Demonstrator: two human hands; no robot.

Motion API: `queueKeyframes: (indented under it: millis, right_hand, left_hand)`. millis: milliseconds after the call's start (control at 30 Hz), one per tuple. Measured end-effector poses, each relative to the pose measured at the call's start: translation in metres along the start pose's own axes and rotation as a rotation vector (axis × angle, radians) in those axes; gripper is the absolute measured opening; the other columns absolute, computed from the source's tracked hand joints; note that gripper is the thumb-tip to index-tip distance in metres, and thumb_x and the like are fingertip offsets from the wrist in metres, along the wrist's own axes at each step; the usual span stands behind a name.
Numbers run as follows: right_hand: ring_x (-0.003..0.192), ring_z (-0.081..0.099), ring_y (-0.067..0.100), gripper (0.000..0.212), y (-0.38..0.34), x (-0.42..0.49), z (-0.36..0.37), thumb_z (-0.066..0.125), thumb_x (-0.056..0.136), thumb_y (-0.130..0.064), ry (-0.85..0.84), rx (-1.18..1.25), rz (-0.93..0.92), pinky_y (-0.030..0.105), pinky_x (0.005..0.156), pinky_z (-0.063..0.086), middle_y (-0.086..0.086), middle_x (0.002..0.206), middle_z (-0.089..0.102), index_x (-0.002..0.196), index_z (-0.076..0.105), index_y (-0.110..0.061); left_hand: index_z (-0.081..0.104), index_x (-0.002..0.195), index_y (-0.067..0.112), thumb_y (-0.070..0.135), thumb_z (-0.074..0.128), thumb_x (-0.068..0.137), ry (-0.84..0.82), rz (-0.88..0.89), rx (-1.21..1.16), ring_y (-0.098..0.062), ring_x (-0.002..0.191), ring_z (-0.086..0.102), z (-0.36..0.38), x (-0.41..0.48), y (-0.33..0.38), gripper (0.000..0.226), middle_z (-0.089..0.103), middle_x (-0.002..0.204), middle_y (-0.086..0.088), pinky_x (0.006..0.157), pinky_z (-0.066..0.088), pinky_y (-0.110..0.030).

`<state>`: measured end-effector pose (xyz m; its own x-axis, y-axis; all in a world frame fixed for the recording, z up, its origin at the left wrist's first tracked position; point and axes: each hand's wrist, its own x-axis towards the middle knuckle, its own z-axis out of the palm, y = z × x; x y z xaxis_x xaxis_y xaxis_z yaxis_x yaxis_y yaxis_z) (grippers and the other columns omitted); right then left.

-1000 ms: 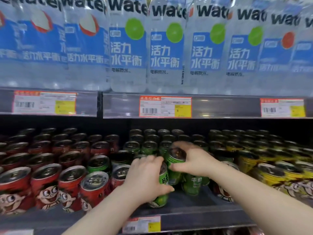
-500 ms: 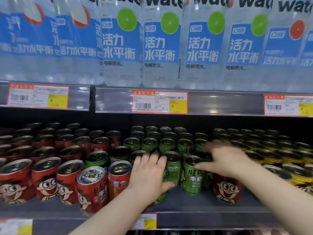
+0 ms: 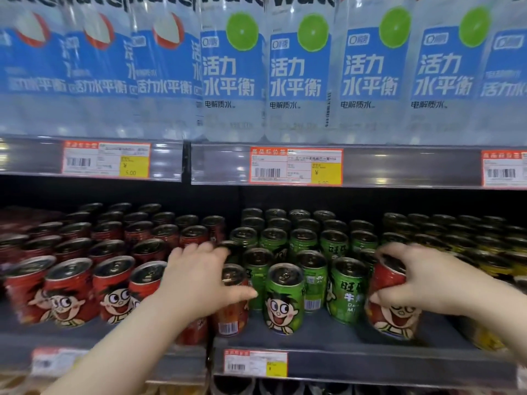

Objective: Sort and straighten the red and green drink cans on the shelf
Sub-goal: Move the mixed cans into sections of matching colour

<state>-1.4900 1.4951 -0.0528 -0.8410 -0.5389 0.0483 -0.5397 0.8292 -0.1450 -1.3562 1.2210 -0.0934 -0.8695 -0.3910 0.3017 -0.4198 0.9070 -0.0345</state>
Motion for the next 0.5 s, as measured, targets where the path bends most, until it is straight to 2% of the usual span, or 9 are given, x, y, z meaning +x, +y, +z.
queueKeyframes:
  millis: [133, 267, 367, 433, 500]
  right_hand:
    - [0.11, 0.053, 0.012, 0.082, -0.039, -0.007, -0.004, 0.07, 0.061, -0.061, 0.03, 0.104, -0.214, 0.027, 0.091, 0.049, -0.009, 0.126, 0.046, 0.133, 0.037, -0.04]
    - [0.111, 0.047, 0.005, 0.084, -0.078, -0.007, 0.005, 0.07, 0.061, -0.06, 0.066, 0.235, -0.393, 0.02, 0.093, 0.043, -0.019, 0.119, 0.036, 0.135, 0.033, -0.046]
    - [0.109, 0.042, 0.0, 0.087, -0.107, -0.001, 0.008, 0.069, 0.06, -0.063, 0.093, 0.289, -0.492, 0.019, 0.095, 0.041, -0.023, 0.116, 0.032, 0.137, 0.03, -0.047]
    - [0.11, 0.04, 0.0, 0.09, -0.126, 0.004, 0.008, 0.07, 0.06, -0.063, 0.091, 0.311, -0.549, 0.019, 0.096, 0.04, -0.024, 0.116, 0.031, 0.138, 0.028, -0.046]
    - [0.114, 0.042, 0.002, 0.09, -0.147, 0.009, 0.009, 0.07, 0.059, -0.062, 0.094, 0.326, -0.61, 0.021, 0.097, 0.039, -0.023, 0.116, 0.032, 0.137, 0.028, -0.044]
  left_hand:
    - [0.04, 0.134, 0.034, 0.081, 0.052, 0.059, -0.087, 0.018, -0.038, -0.02, 0.126, 0.037, 0.01, -0.006, -0.019, 0.089, 0.047, 0.133, 0.005, 0.102, 0.033, -0.038]
    - [0.043, 0.132, 0.033, 0.075, 0.053, 0.064, 0.047, 0.064, -0.101, -0.017, 0.123, 0.038, 0.023, -0.014, -0.025, 0.081, 0.046, 0.128, 0.008, 0.101, 0.035, -0.034]
    - [0.061, 0.116, 0.025, 0.076, 0.044, 0.057, 0.16, 0.068, -0.201, -0.022, 0.109, 0.053, 0.027, -0.024, -0.033, 0.08, 0.057, 0.113, 0.002, 0.091, 0.045, -0.038]
    - [0.068, 0.104, 0.021, 0.072, 0.047, 0.06, 0.264, 0.05, -0.232, -0.022, 0.097, 0.06, 0.028, -0.033, -0.043, 0.07, 0.063, 0.103, 0.002, 0.082, 0.05, -0.039]
    - [0.068, 0.101, 0.021, 0.068, 0.045, 0.065, 0.307, -0.013, -0.272, -0.02, 0.1, 0.057, 0.023, -0.042, -0.052, 0.063, 0.061, 0.104, 0.004, 0.085, 0.047, -0.036]
